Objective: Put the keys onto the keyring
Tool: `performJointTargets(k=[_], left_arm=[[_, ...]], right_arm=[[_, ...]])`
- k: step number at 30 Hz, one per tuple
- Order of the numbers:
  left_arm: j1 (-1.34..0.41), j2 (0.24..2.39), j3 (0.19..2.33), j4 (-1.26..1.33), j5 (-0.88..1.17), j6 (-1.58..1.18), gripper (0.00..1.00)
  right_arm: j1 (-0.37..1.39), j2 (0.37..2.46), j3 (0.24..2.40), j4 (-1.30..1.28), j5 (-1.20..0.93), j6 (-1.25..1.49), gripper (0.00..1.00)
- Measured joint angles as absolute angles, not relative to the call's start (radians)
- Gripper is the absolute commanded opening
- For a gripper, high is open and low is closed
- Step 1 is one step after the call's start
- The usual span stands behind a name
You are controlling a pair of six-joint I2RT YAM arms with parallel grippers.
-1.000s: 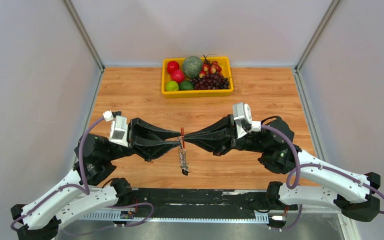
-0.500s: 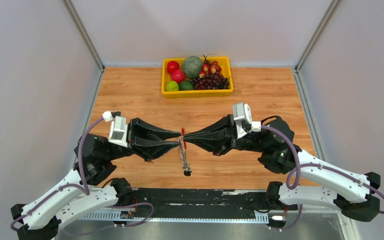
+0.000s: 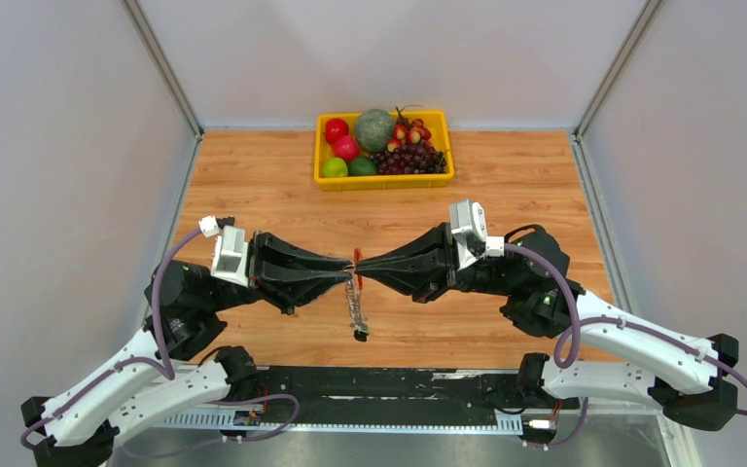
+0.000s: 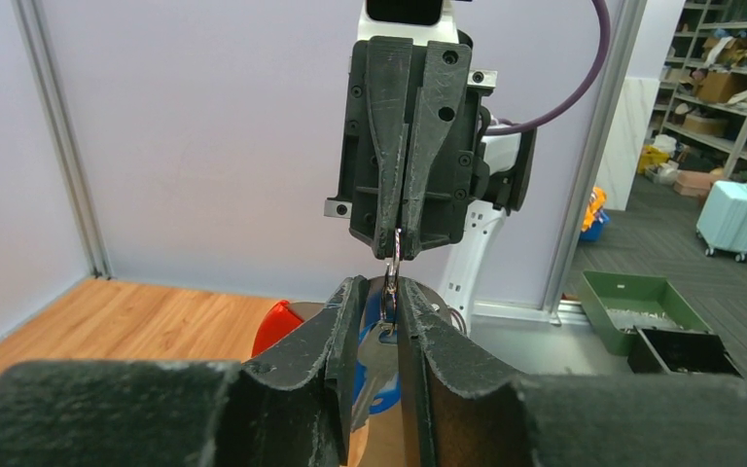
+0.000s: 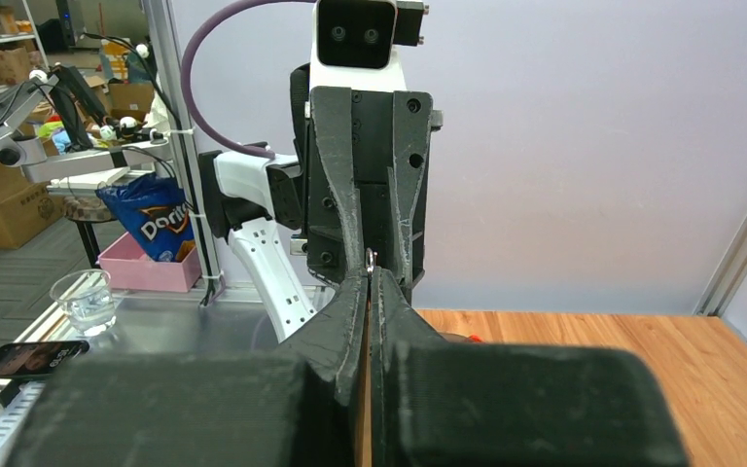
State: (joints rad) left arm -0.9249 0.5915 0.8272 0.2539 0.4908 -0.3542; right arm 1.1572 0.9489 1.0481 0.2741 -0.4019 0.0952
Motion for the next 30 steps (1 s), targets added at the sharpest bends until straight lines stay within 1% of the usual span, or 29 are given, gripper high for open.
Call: performJointTargets(k=[2, 3, 4, 6, 13, 15, 18, 21, 23, 26, 29, 30], left_arm=[[-0.925, 0.593, 0.827, 0.255, 0.492, -0.355, 0.16], [-0.925, 0.595, 0.827, 0.256, 0.493, -0.355, 0.14], [-0.925, 0.598, 0.827, 0.257, 0.496, -0.354, 0.07], [-0.925, 0.603, 0.827, 0.257, 0.497, -0.353, 0.01], [-0.925, 0.607, 0.828, 0.259, 0.5, -0.353, 0.0], [-0.925, 0.608, 0.829, 0.249, 0.499, -0.349, 0.0], [-0.925, 0.616, 0.843, 0.198, 0.498, -0.33, 0.0], [-0.925, 0.621, 0.854, 0.139, 0.494, -0.308, 0.0], [-0.925, 0.621, 0.857, 0.1, 0.491, -0.293, 0.0], [-0.925, 0.621, 0.86, 0.047, 0.485, -0.271, 0.0], [-0.925, 0.622, 0.865, -0.02, 0.483, -0.241, 0.0], [-0.925, 0.623, 0.867, -0.043, 0.484, -0.231, 0.0]], right_arm=[[1.157, 0.949, 1.048, 0.274, -0.402, 0.095, 0.0], [1.157, 0.949, 1.048, 0.274, -0.402, 0.095, 0.0], [1.157, 0.949, 1.048, 0.274, -0.402, 0.095, 0.0], [1.157, 0.949, 1.048, 0.274, -0.402, 0.094, 0.0], [1.157, 0.946, 1.048, 0.268, -0.399, 0.09, 0.0], [1.157, 0.94, 1.048, 0.248, -0.391, 0.086, 0.07], [1.157, 0.921, 1.049, 0.184, -0.367, 0.075, 0.24], [1.157, 0.902, 1.061, 0.103, -0.332, 0.059, 0.37], [1.157, 0.885, 1.071, 0.047, -0.309, 0.051, 0.49], [1.157, 0.852, 1.084, -0.043, -0.261, 0.038, 0.61], [1.157, 0.828, 1.108, -0.141, -0.215, 0.023, 0.76], [1.157, 0.827, 1.112, -0.154, -0.209, 0.023, 0.78]])
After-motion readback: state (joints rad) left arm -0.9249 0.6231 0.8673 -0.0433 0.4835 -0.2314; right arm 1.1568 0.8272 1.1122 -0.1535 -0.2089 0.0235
